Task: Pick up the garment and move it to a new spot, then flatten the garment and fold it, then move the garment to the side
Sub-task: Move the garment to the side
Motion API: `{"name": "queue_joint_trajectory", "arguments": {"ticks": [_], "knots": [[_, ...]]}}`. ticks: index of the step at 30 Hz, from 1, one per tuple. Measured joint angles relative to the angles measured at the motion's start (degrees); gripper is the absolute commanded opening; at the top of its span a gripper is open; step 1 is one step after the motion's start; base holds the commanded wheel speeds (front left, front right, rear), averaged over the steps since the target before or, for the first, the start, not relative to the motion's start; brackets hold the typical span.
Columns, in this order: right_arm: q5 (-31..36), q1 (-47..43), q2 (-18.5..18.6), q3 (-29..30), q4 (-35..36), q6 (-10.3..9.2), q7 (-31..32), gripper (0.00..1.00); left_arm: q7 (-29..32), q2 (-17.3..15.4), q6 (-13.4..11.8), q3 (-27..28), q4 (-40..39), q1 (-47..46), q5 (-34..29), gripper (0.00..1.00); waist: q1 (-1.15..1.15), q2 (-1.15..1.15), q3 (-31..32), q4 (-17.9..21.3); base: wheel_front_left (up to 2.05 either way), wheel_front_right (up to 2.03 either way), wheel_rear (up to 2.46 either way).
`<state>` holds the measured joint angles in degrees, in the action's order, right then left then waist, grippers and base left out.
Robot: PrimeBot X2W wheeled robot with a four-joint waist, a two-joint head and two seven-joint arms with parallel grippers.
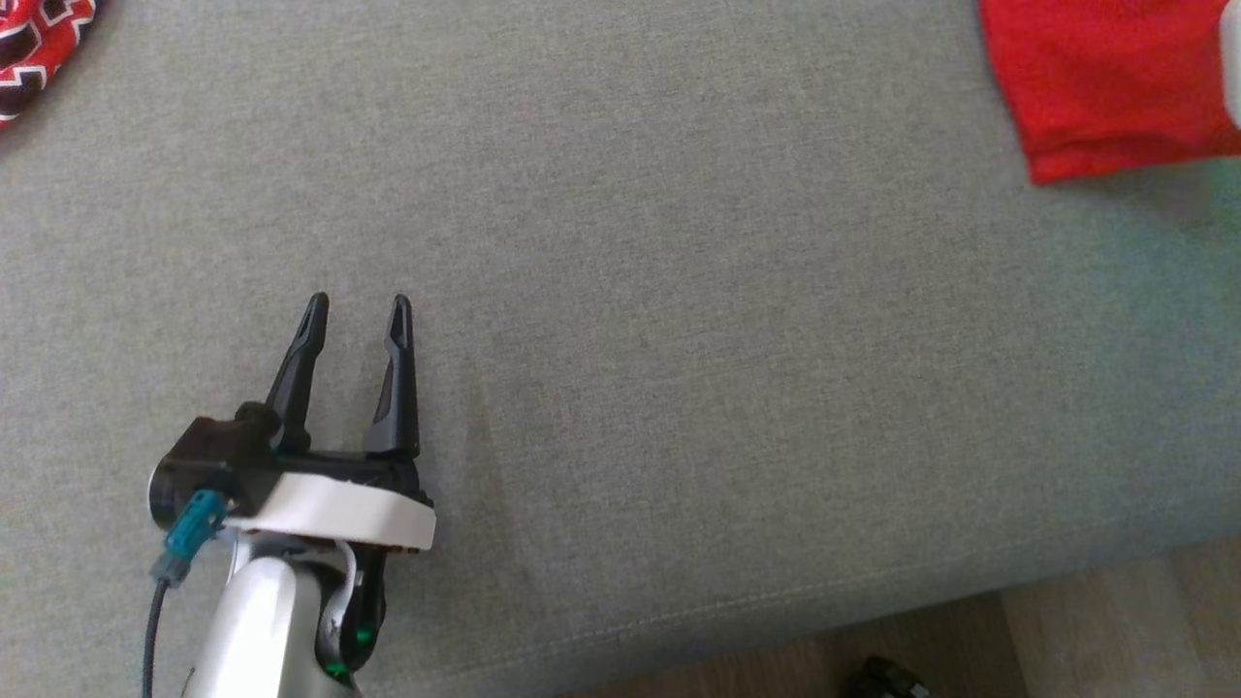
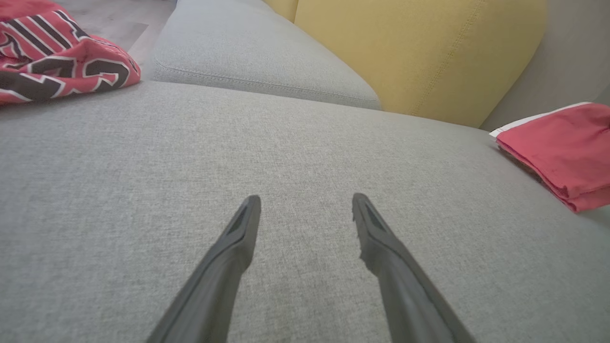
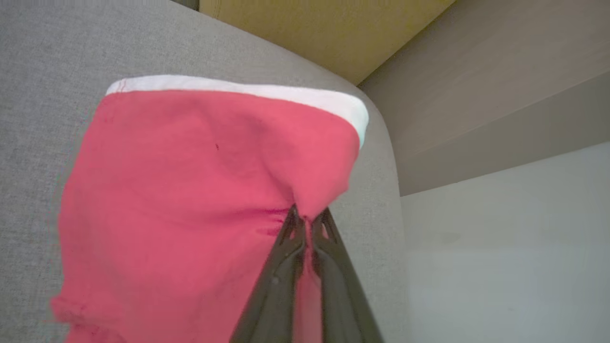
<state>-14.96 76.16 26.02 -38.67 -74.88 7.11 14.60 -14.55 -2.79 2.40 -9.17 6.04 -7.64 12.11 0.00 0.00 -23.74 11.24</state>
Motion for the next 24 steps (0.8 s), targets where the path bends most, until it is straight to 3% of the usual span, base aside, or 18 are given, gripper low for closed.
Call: {"name": "queue_joint_trajectory", "arguments": {"ticks": [10, 14, 16, 24], "knots": [[8.0, 1.5, 0.6, 6.4, 0.0, 0.0, 1.1, 0.02, 0.0, 0.0, -0.4, -0.9, -0.1, -0.2, 0.2, 1.0, 0.0, 0.0, -0.7, -0.1, 0.0, 0.0, 0.0], [10.5, 1.4, 0.6, 8.6, -0.1, 0.0, 1.1, 0.56, 0.0, 0.0, -0.4, -1.0, -0.1, -0.6, 0.2, 1.0, 0.0, 0.0, -0.9, -0.3, 0.0, 0.0, 0.0], [12.2, 1.4, 0.6, 10.1, -0.1, 0.0, 1.1, 1.0, 0.0, 0.0, -0.4, -1.0, -0.1, -0.9, 0.2, 1.0, 0.0, 0.0, -1.0, -0.5, 0.0, 0.0, 0.0], [18.6, 0.8, 0.0, 16.1, 0.1, 0.0, 1.1, 1.0, 0.0, 0.0, -0.5, -1.1, -0.1, -0.9, 0.3, 1.0, 0.0, 0.0, -1.0, -0.7, 0.0, 0.0, 0.0]]}}
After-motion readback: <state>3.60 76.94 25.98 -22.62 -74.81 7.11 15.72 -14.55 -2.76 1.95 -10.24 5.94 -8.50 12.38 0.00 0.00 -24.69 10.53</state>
